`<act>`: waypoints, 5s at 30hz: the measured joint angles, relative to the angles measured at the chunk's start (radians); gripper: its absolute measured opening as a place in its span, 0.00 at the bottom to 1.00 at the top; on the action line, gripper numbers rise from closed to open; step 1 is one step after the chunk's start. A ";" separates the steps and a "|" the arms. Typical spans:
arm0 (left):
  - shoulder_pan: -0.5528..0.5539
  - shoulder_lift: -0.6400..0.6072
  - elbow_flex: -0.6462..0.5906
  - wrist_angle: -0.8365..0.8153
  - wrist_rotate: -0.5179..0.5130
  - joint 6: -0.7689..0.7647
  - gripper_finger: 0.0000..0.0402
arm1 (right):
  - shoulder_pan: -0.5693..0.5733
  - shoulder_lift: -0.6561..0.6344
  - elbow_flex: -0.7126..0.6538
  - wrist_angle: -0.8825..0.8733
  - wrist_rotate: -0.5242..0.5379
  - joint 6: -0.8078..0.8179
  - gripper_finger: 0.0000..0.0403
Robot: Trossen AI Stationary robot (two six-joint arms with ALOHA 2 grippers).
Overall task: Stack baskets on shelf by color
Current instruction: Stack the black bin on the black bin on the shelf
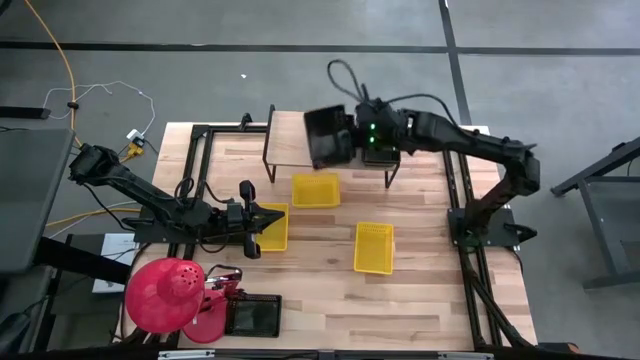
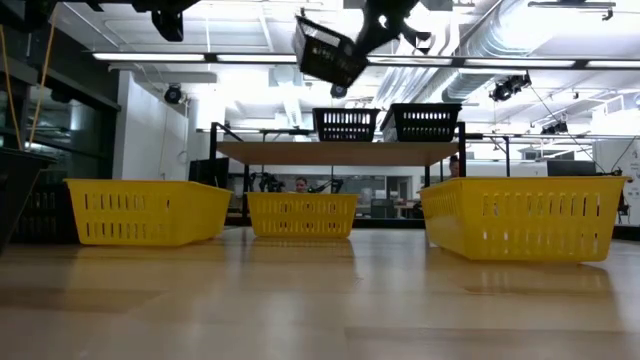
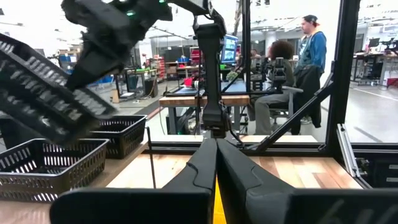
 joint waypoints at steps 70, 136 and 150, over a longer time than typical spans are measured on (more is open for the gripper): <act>-0.001 0.000 0.000 0.000 0.026 -0.026 0.00 | -0.120 0.073 -0.014 -0.073 -0.037 0.071 0.14; -0.001 -0.125 0.000 -0.323 0.022 -0.121 0.00 | 0.555 -0.680 -1.326 1.444 0.028 -0.762 0.00; -0.001 -0.125 0.000 -0.322 0.022 -0.147 0.00 | 0.555 -0.680 -1.326 1.446 0.042 -0.803 0.00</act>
